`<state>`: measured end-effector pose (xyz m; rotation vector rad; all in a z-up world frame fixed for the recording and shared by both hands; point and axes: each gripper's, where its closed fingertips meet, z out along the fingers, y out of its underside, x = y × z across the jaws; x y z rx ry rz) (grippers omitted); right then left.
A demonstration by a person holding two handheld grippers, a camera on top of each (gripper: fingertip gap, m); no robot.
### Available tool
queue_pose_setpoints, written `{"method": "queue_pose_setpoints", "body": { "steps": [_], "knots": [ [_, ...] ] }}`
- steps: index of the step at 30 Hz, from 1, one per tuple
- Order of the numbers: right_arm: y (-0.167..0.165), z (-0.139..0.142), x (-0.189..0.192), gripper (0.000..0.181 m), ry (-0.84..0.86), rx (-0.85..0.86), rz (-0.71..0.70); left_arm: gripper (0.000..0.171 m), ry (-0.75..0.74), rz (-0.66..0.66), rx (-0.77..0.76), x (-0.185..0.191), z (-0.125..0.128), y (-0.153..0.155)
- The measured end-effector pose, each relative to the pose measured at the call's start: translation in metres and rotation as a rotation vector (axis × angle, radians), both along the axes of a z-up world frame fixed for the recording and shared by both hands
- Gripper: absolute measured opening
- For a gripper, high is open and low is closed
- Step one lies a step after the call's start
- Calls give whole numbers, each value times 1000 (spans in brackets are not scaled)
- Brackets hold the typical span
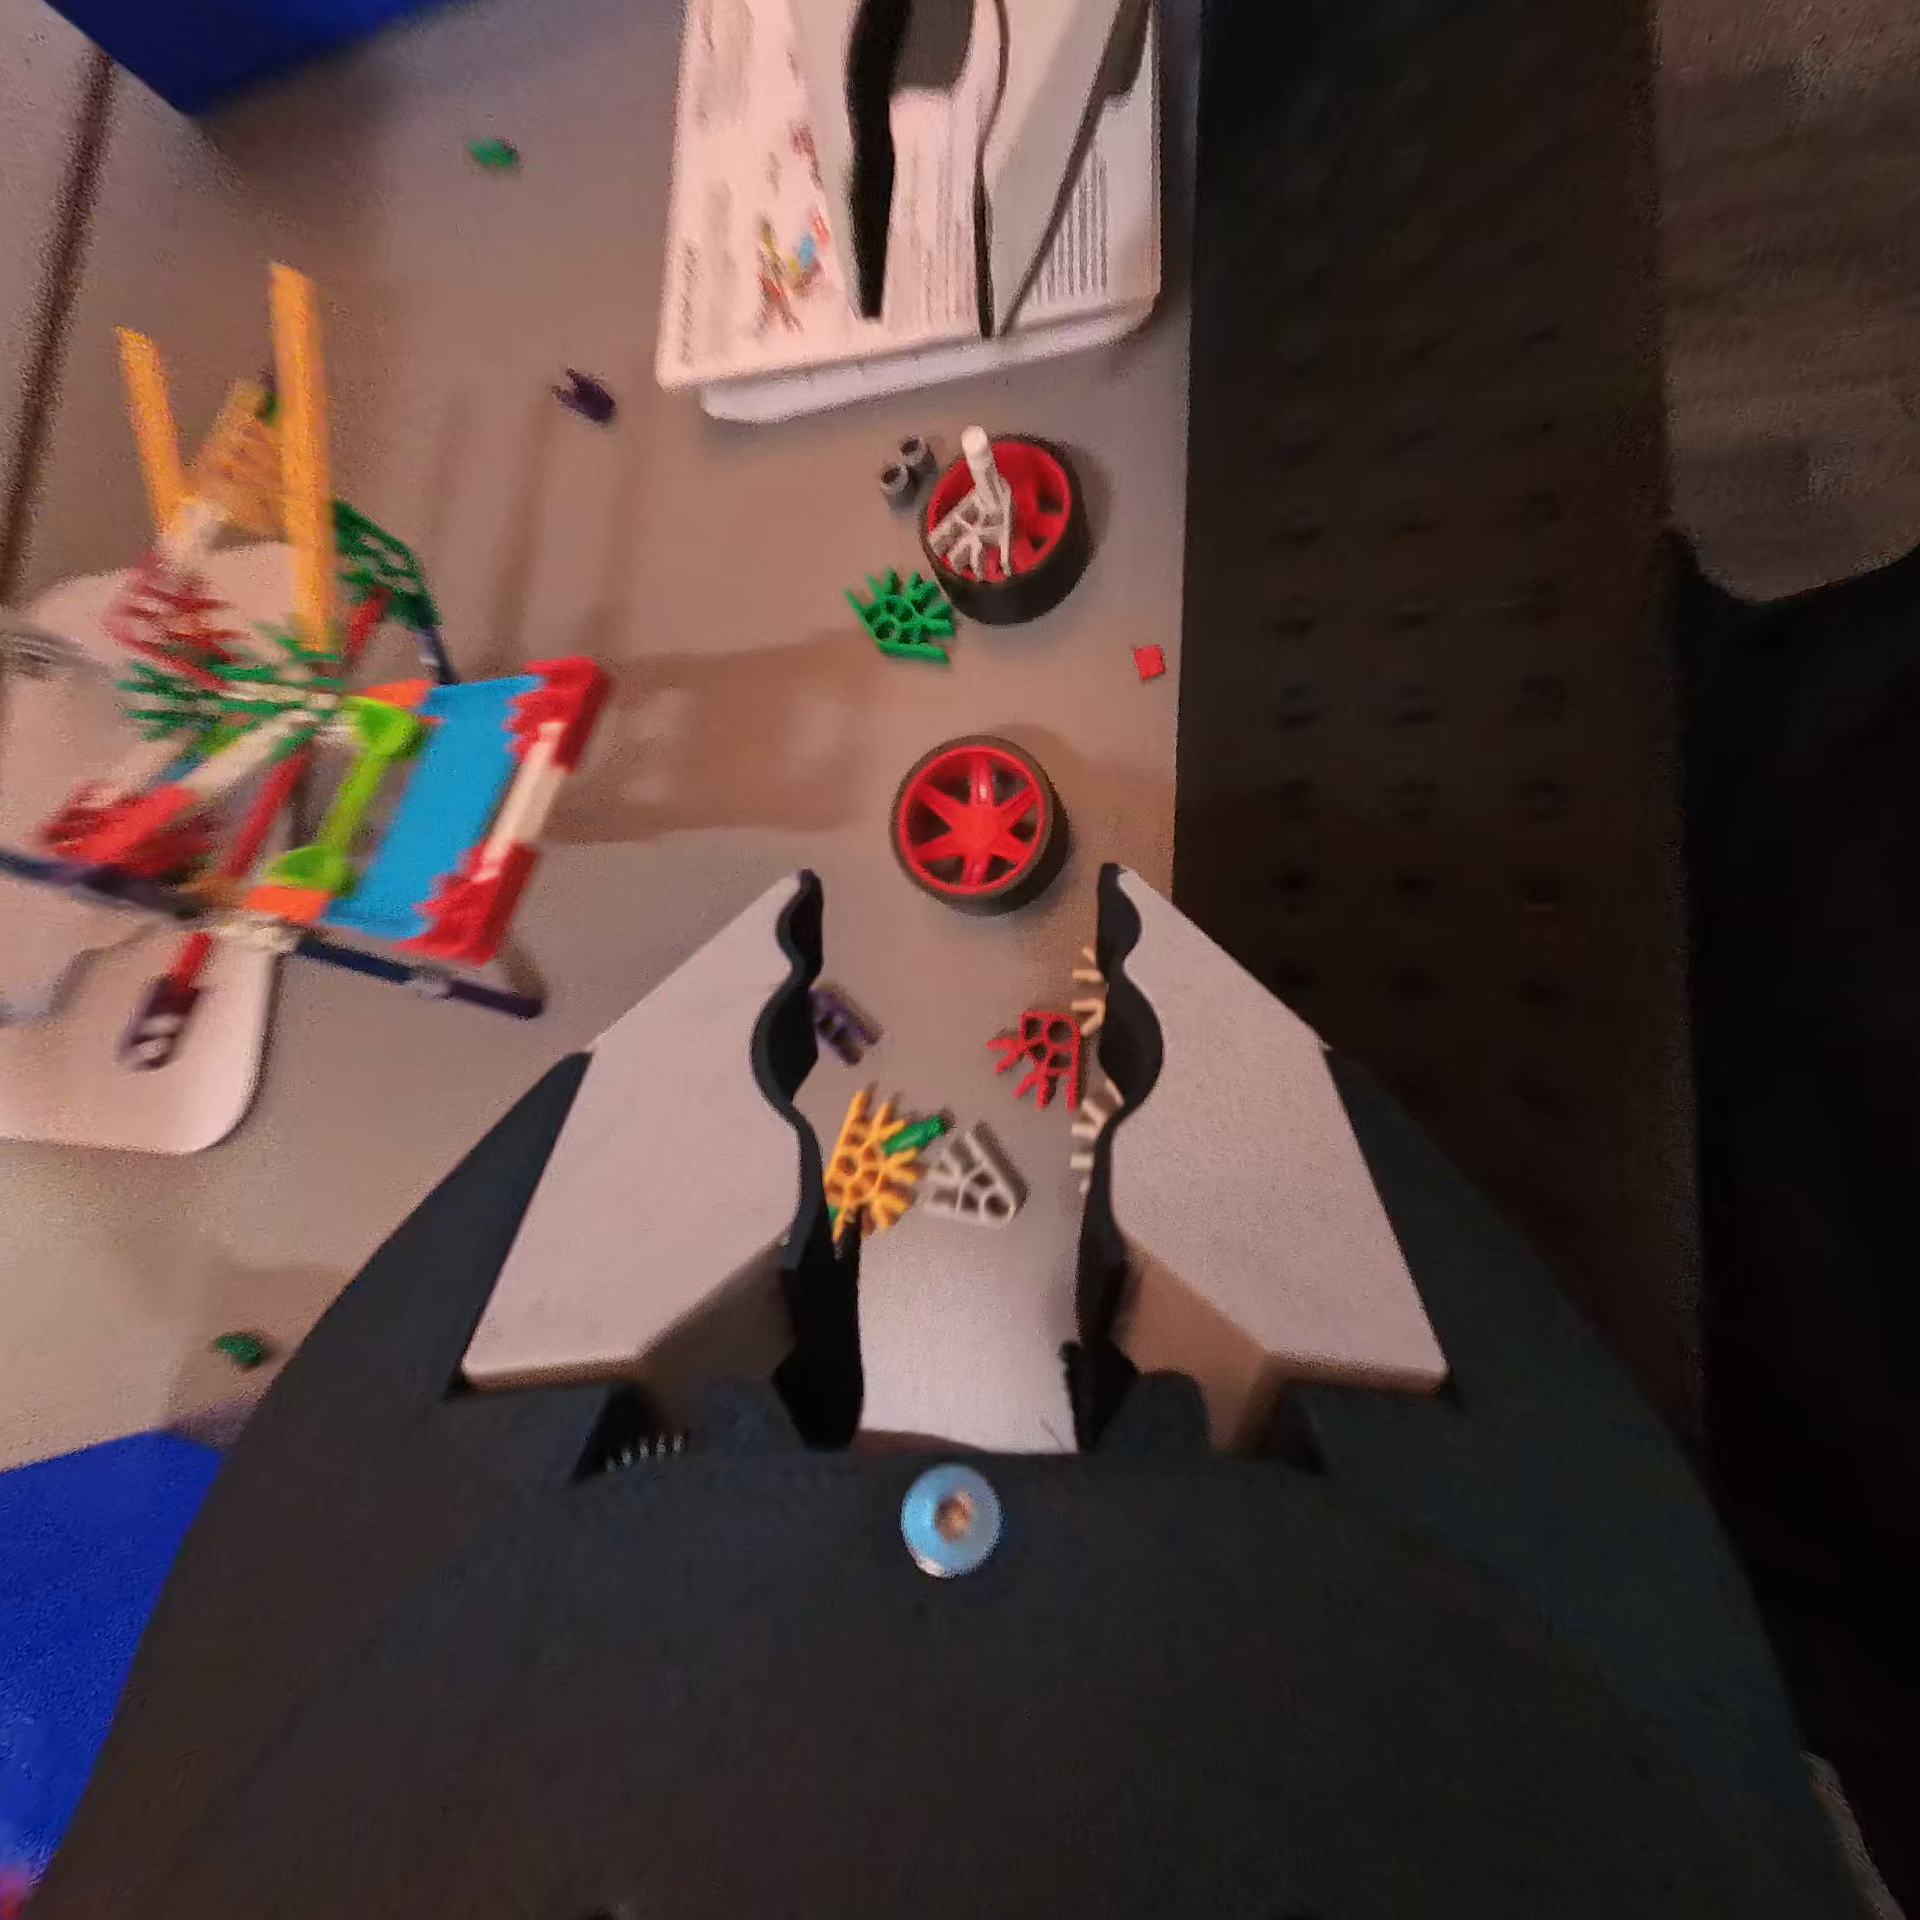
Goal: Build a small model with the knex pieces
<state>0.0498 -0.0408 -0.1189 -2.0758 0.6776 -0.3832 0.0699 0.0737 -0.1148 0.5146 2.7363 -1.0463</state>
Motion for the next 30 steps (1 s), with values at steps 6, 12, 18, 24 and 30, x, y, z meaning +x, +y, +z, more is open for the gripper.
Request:
{"method": "queue_pose_setpoints", "body": {
  "steps": [6, 12, 18, 24, 30],
  "knots": [
    [2, -1, -3, 24, -13, -8, 3, 46, 31, 16, 111, 5, -51, -22],
    [8, 7, -4, 20, -54, -7, 28, 42, 36, 23, 38, 8, -43, -35],
    [18, 28, -10, 15, -100, 40, 62, 41, 5, -63, -101, -16, 11, -78],
    [12, 19, -10, 10, -68, 29, 60, 41, 13, -95, -38, -21, -8, -97],
    [8, 9, -11, 8, -21, 22, 69, 41, 17, -108, -16, -21, -11, -96]
  ]
}}
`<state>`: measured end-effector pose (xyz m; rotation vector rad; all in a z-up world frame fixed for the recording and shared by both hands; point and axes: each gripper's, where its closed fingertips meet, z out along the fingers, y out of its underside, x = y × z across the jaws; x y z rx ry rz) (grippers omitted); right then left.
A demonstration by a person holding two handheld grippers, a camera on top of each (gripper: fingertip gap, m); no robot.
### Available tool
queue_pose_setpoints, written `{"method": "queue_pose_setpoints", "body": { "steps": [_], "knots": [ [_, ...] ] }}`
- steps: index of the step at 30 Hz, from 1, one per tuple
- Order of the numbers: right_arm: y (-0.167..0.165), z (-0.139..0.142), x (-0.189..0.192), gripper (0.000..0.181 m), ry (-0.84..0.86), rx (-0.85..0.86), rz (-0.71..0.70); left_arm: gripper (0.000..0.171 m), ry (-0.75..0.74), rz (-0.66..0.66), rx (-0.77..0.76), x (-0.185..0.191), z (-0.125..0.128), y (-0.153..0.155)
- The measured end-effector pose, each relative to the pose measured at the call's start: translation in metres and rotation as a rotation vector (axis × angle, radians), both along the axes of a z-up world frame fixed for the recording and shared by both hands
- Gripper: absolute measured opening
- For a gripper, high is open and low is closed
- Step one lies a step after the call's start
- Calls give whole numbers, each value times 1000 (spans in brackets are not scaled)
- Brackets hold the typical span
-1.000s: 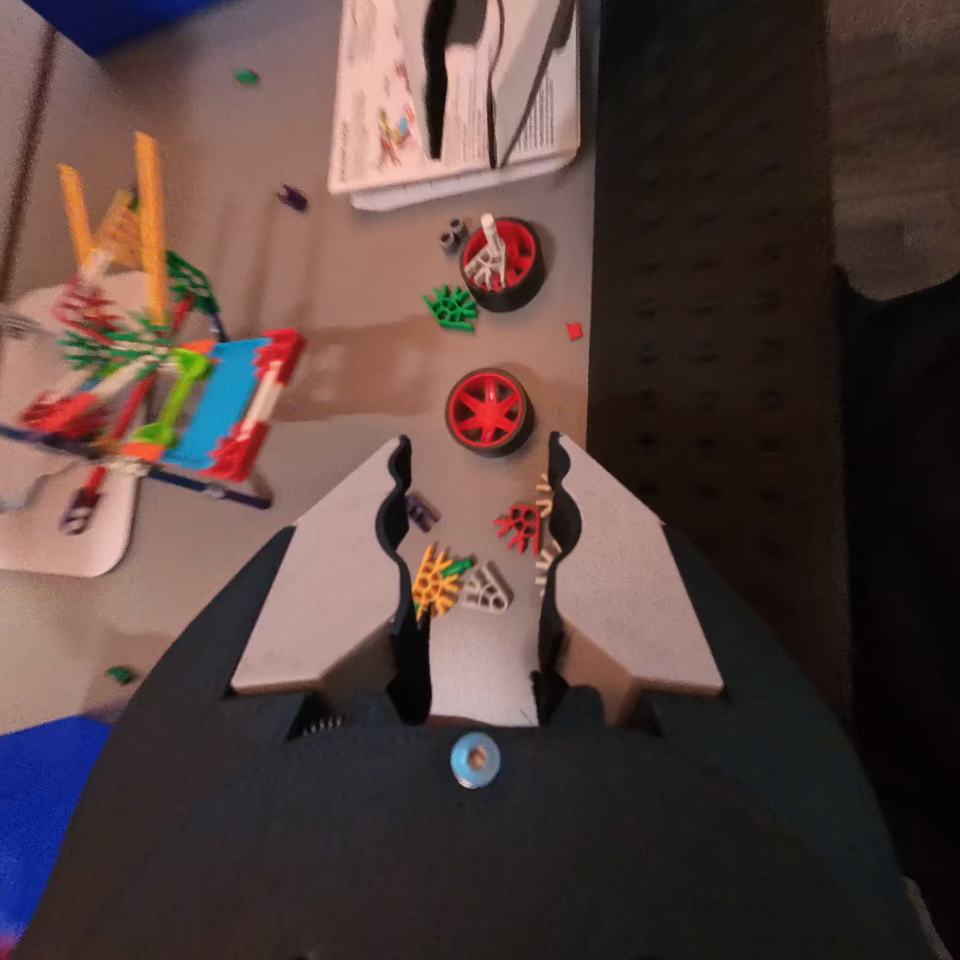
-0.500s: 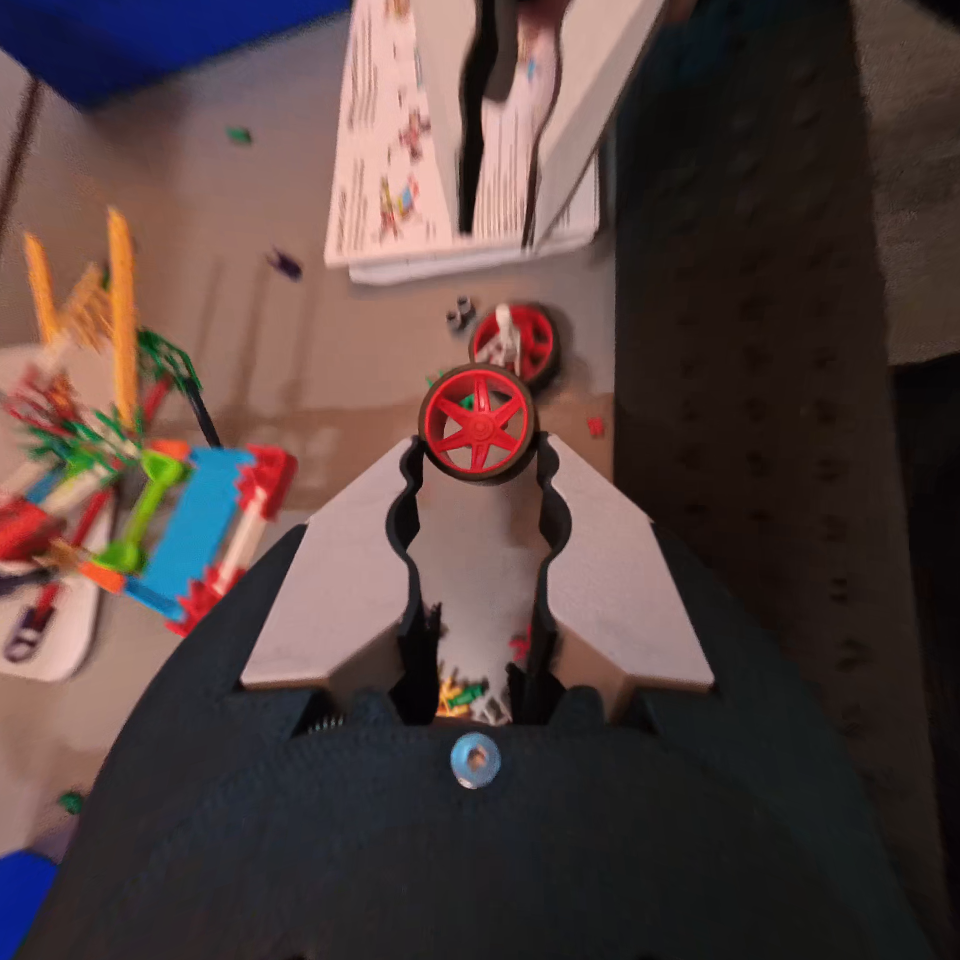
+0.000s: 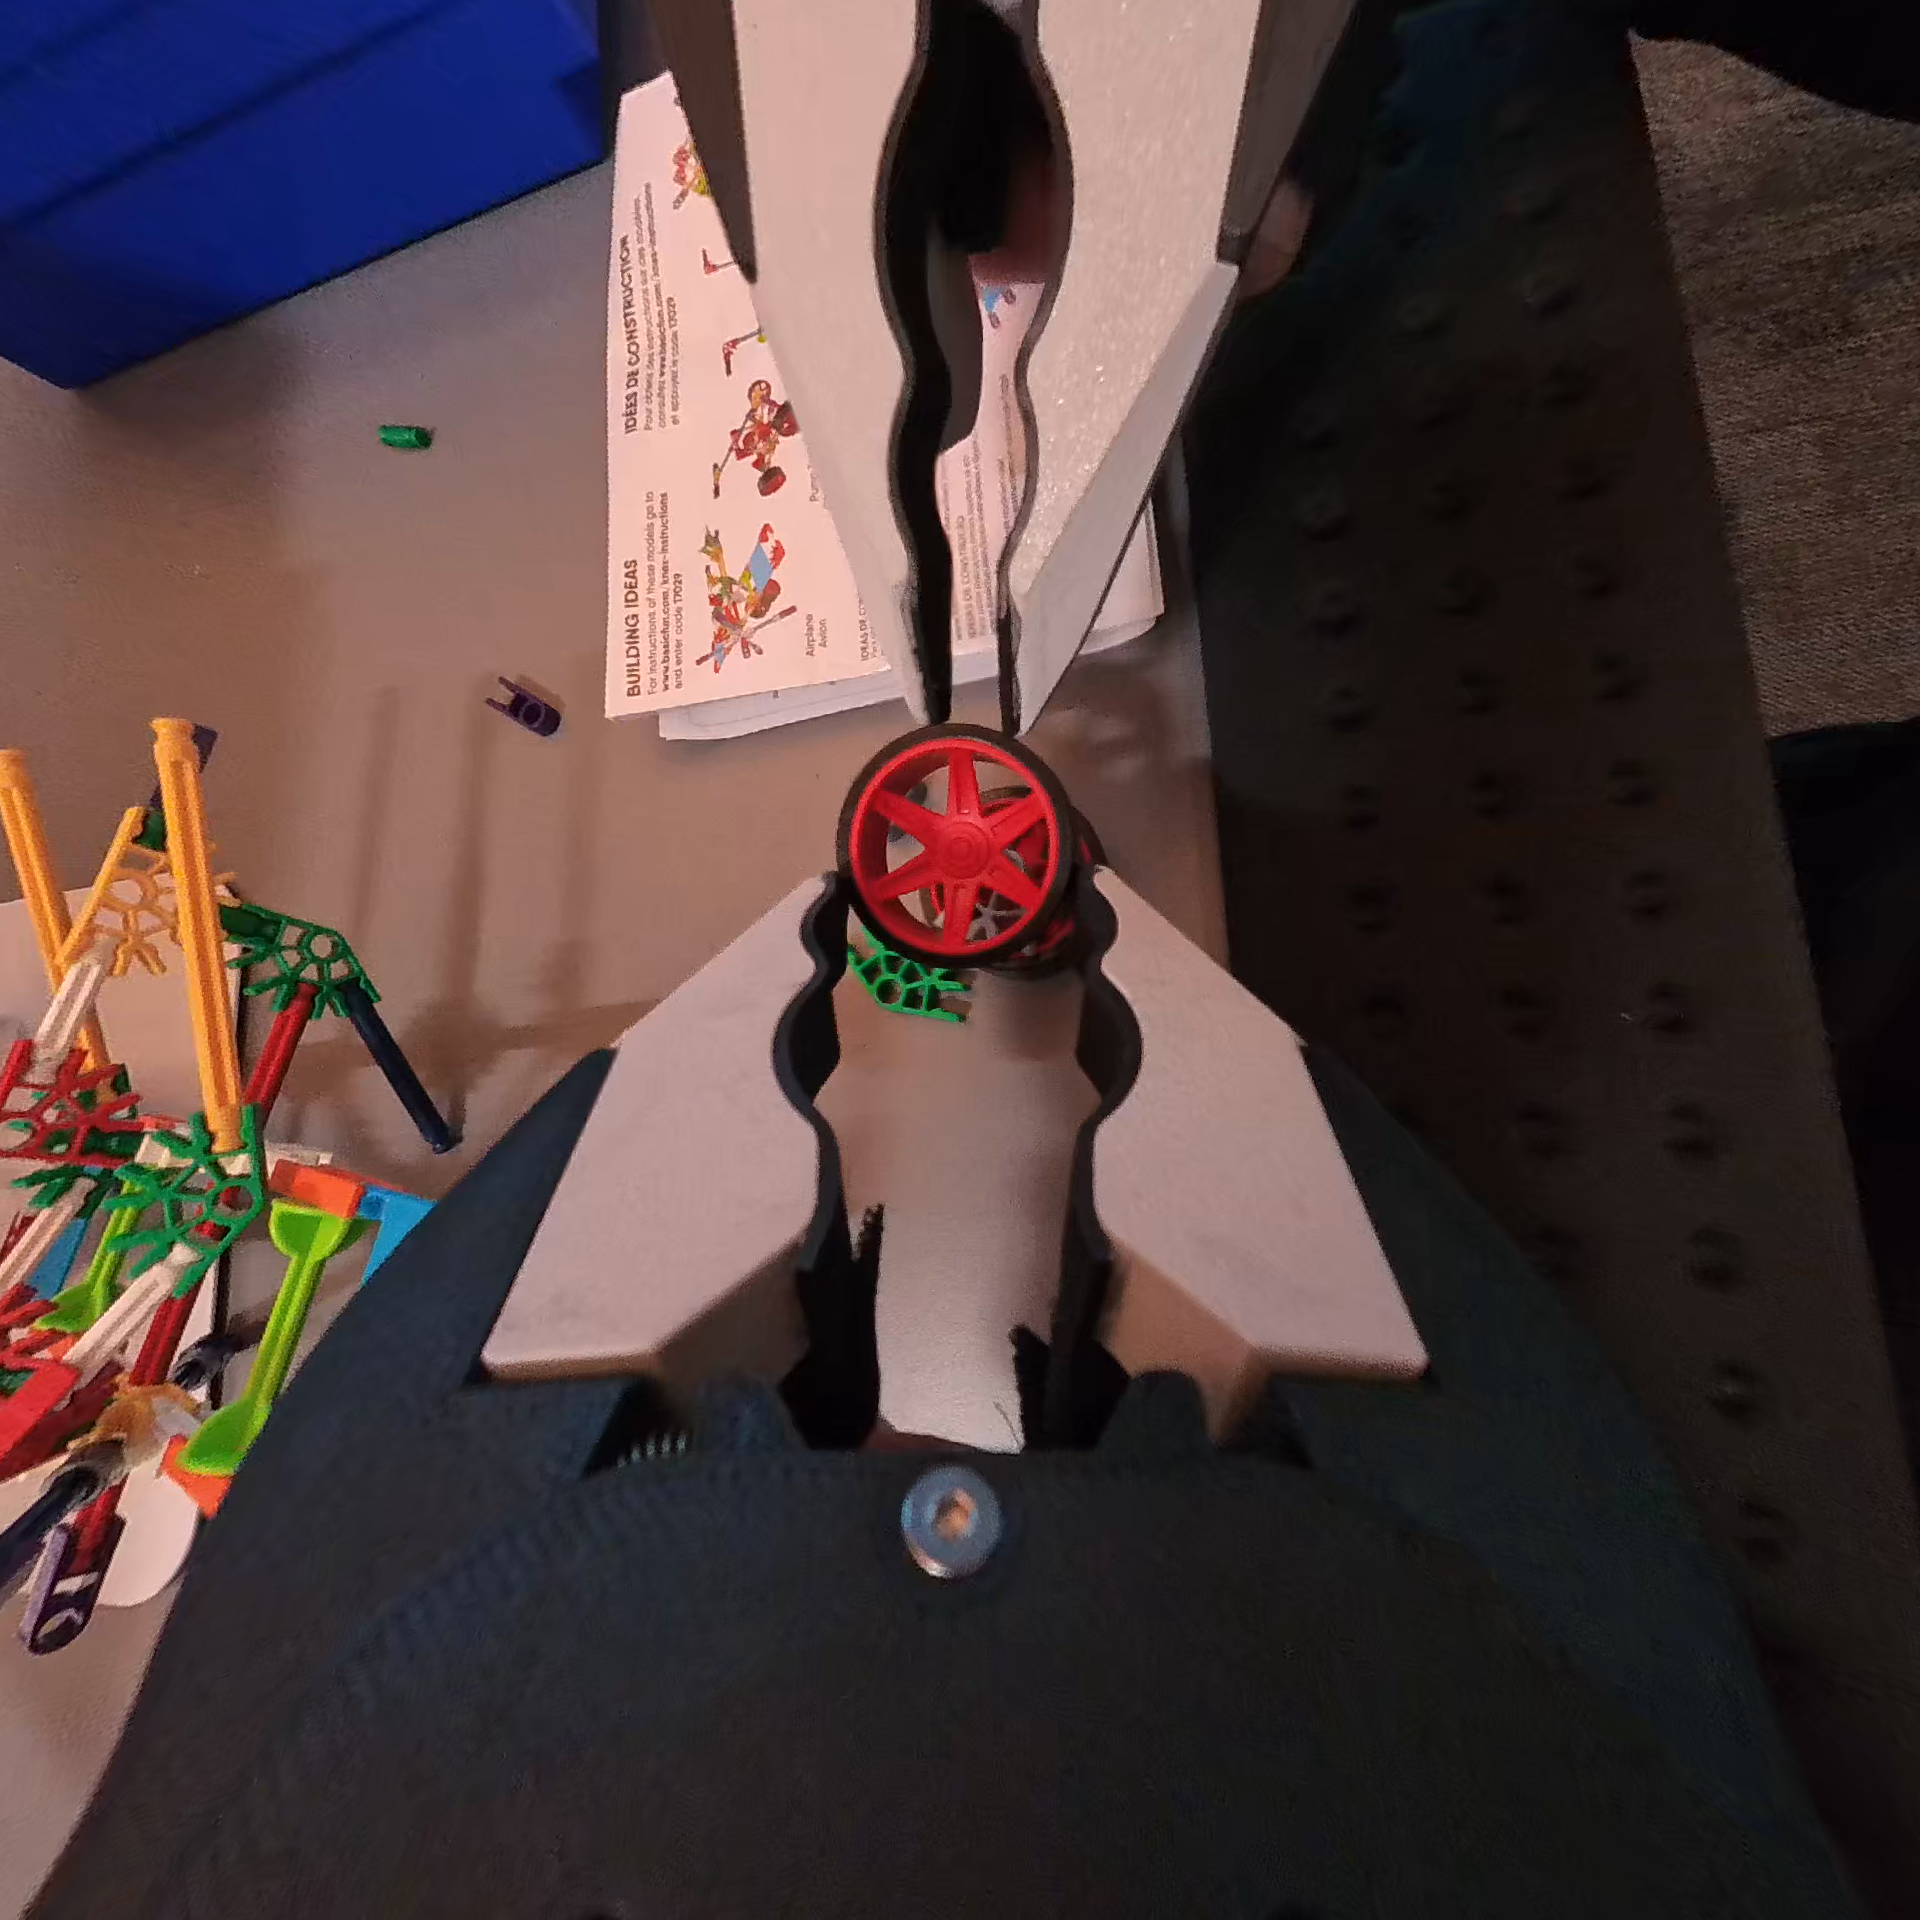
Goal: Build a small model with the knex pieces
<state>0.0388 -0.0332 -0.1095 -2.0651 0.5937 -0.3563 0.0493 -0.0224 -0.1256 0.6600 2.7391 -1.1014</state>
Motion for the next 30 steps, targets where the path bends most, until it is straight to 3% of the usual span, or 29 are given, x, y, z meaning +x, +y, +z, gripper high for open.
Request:
{"method": "queue_pose_setpoints", "body": {
  "steps": [11, 22, 30],
  "knots": [
    [-8, 4, -1, 4, 11, 27, -5, 41, 21, -19, -12, -2, 6, -6],
    [-11, -18, -2, 0, 68, -63, -17, 40, 29, -32, 18, -4, 0, -12],
    [-7, -4, 2, 3, 18, -74, -12, 40, 78, -11, -30, 2, 6, -9]
  ]
}}
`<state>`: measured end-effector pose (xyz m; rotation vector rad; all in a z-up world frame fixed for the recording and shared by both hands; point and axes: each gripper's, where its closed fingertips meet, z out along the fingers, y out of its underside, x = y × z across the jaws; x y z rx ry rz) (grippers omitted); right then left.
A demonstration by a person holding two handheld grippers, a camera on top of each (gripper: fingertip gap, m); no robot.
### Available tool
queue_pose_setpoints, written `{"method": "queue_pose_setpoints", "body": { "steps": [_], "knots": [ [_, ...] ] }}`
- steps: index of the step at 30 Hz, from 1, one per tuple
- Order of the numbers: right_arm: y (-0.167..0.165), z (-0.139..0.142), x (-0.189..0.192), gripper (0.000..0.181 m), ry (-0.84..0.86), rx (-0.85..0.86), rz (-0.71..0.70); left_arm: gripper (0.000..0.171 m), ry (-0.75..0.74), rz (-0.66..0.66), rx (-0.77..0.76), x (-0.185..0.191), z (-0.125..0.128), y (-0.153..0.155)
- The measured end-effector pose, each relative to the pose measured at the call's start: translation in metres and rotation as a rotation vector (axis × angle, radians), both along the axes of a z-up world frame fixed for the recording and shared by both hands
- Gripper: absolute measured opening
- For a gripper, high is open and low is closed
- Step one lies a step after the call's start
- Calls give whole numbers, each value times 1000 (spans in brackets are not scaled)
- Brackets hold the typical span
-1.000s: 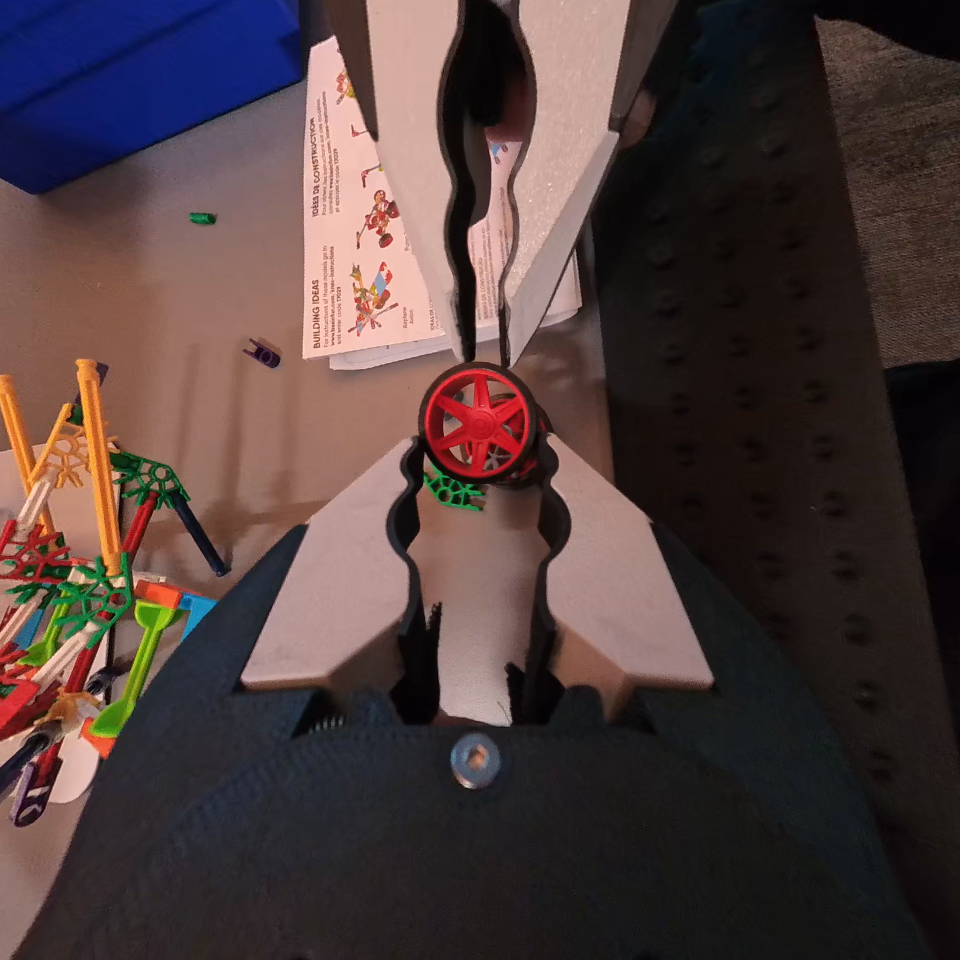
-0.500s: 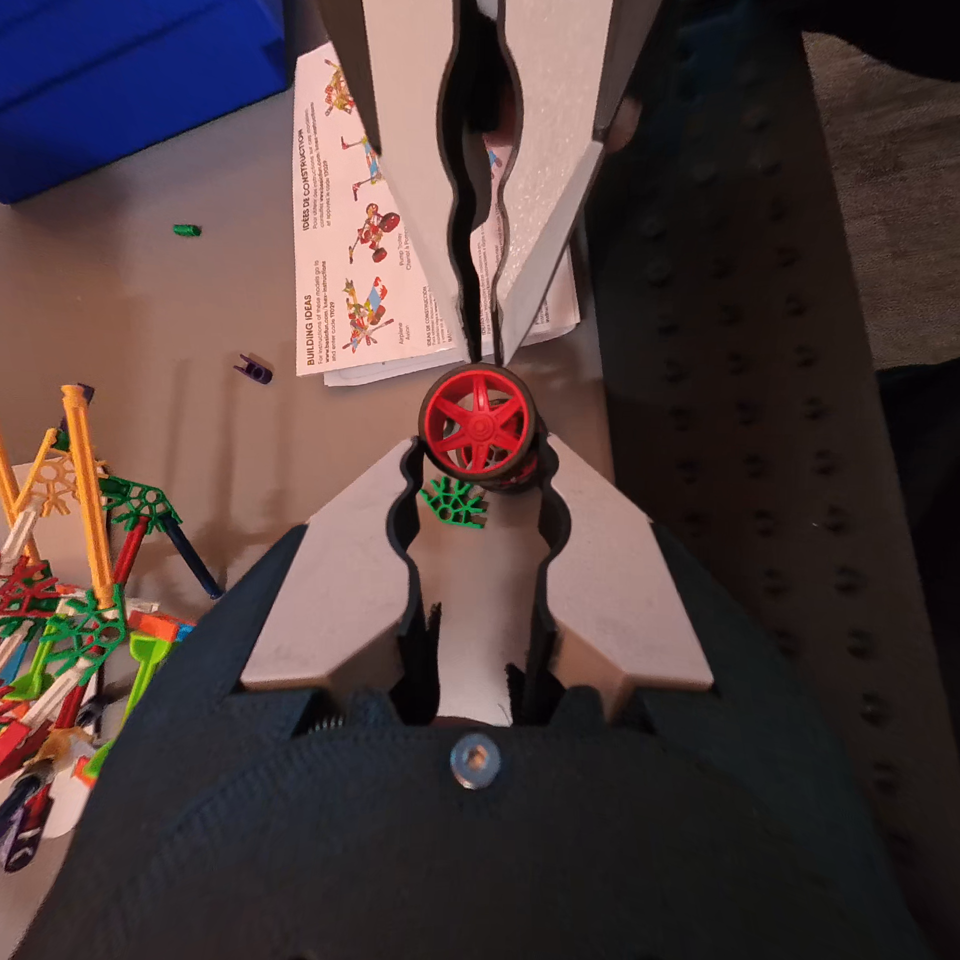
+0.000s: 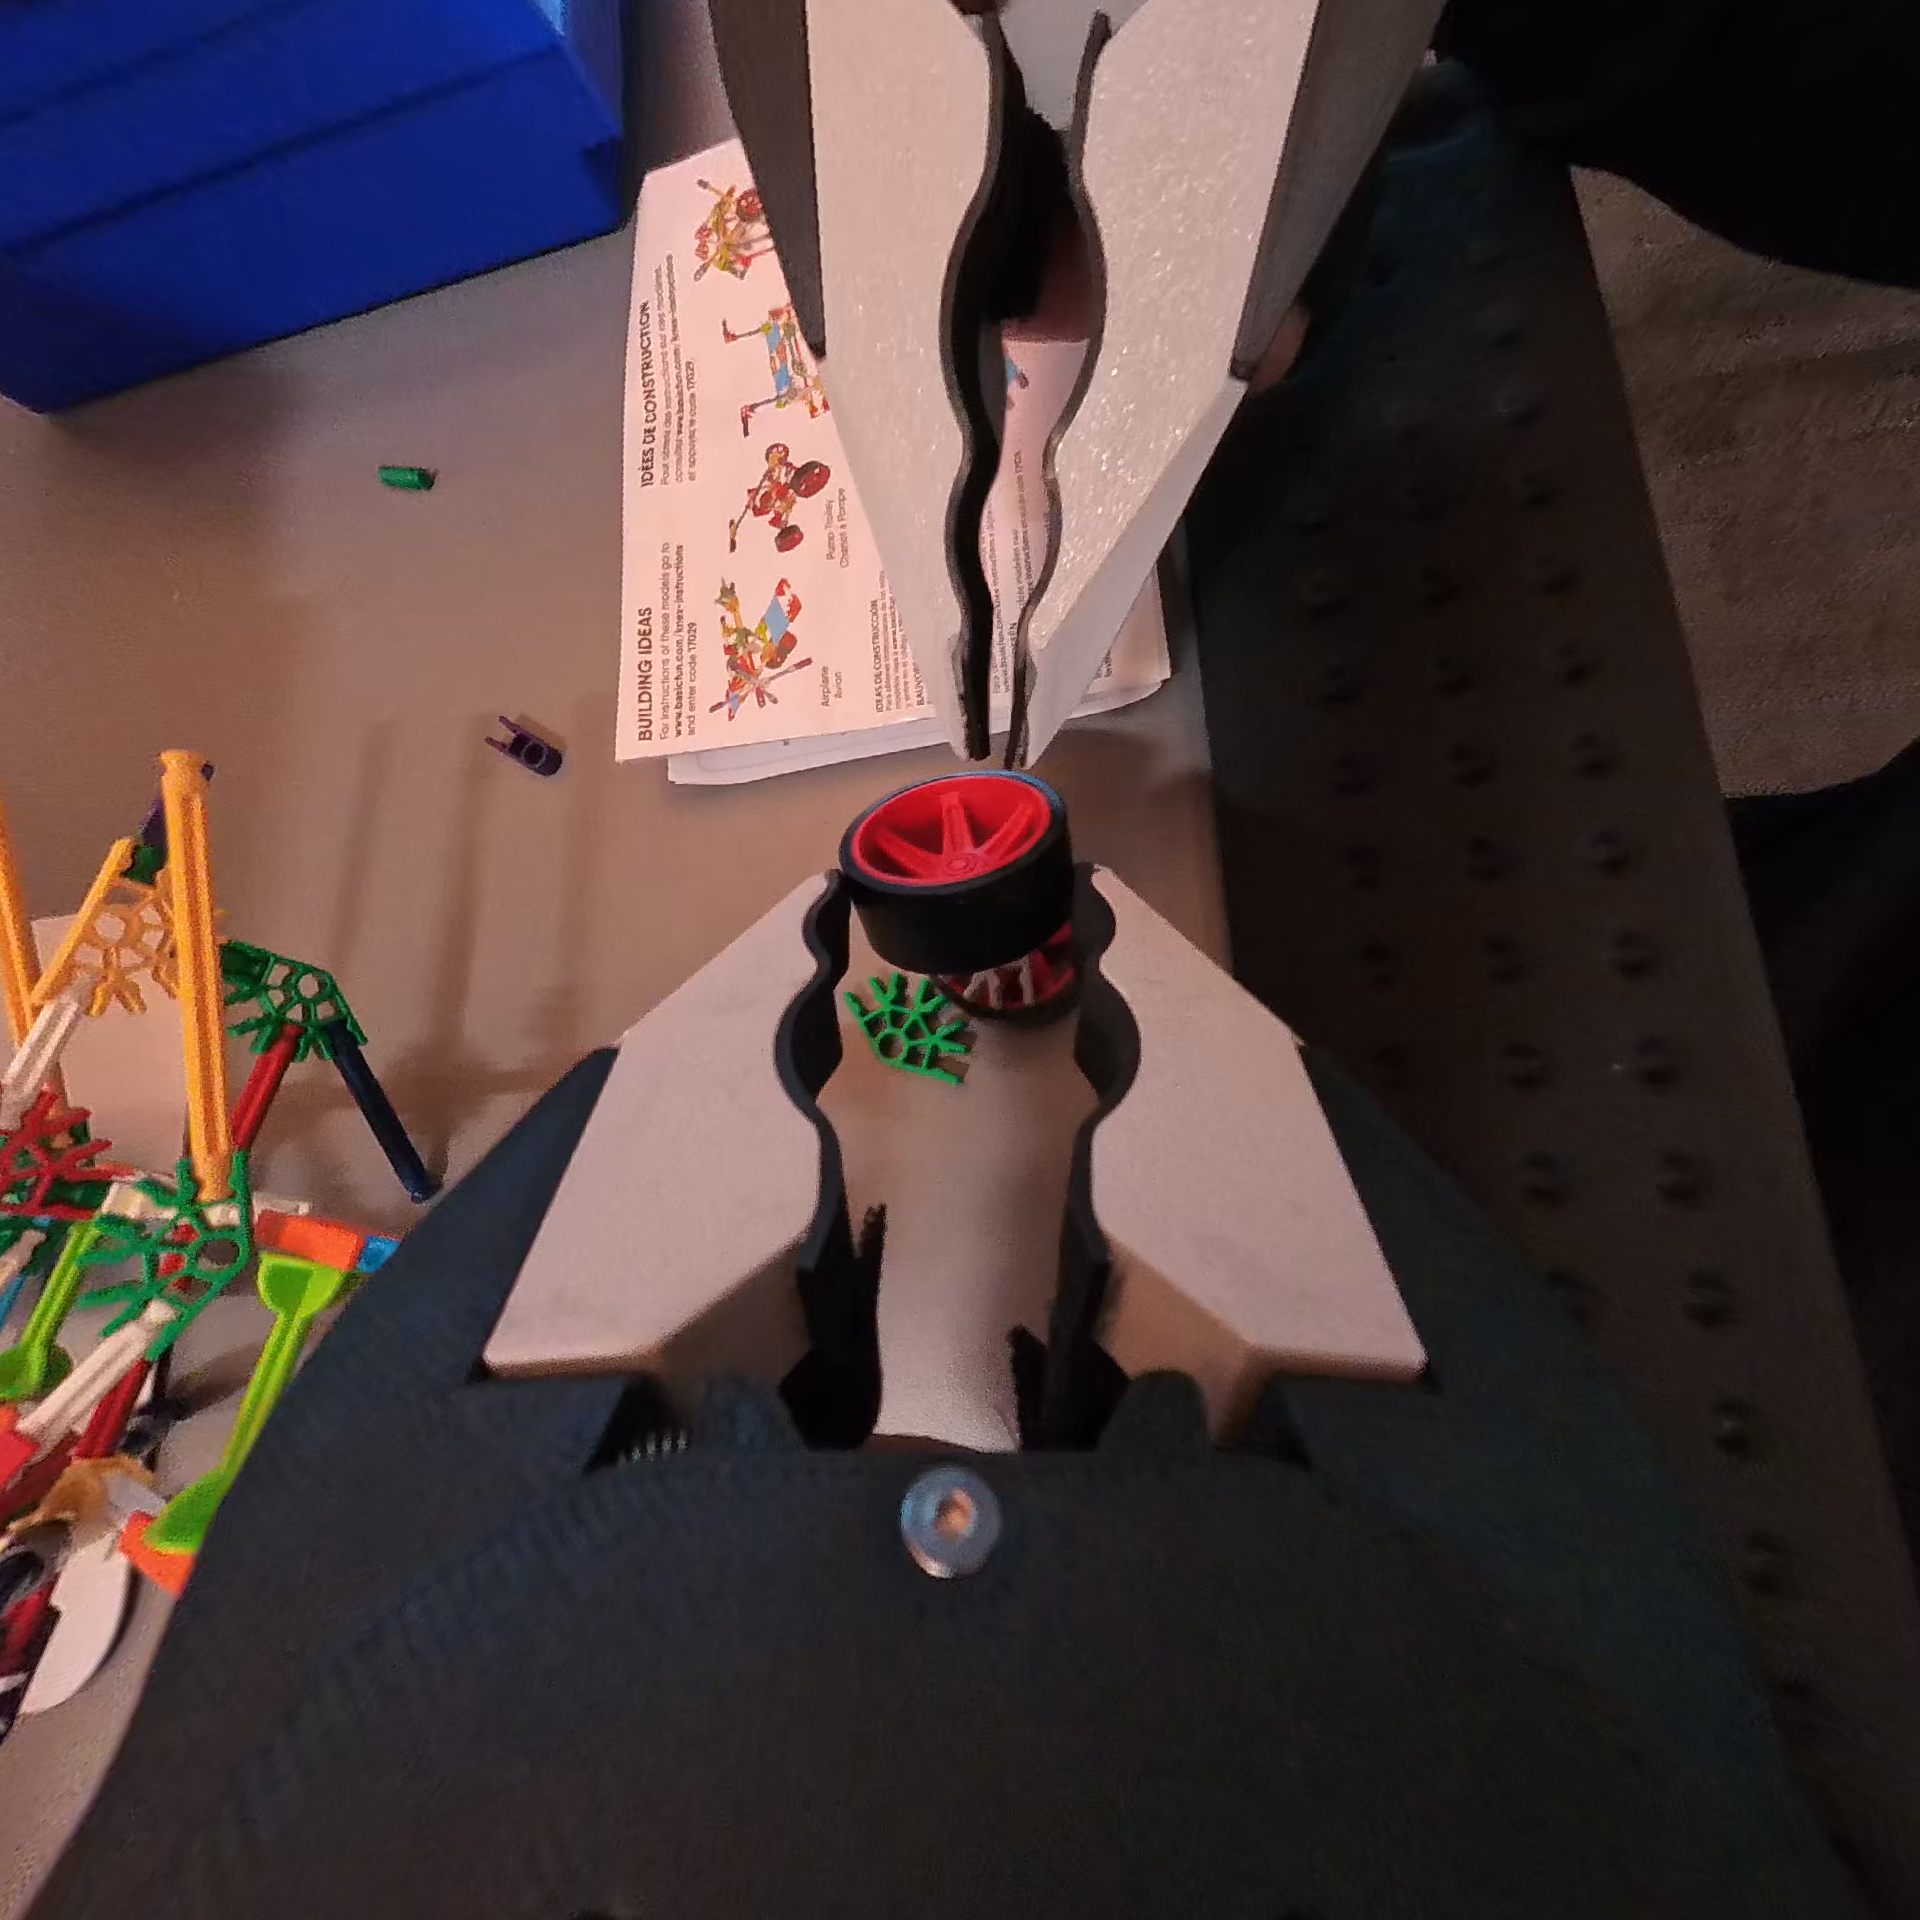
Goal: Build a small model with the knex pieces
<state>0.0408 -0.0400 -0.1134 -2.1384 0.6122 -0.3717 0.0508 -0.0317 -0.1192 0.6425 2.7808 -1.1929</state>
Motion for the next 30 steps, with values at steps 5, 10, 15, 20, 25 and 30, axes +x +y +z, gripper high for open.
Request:
{"method": "queue_pose_setpoints", "body": {
  "steps": [5, 10, 15, 20, 25, 30],
  "knots": [
    [4, 6, 6, 3, 0, -16, 17, 40, 87, 16, -62, -1, -1, 5],
    [10, 3, 10, 3, 14, -43, 44, 40, 113, 23, -108, -1, -5, 7],
    [20, -2, 10, 1, 16, -90, 74, 40, 162, 37, -139, 2, -5, 12],
    [30, -10, 16, 0, 28, -179, 94, 39, 136, 27, -156, 3, -12, 17],
    [32, -13, 19, 0, 60, -226, 97, 39, 99, 33, -172, 5, -11, 15],
    [31, -14, 15, 0, 84, -157, 93, 38, 74, 19, -141, 4, -13, 13]
  ]
}}
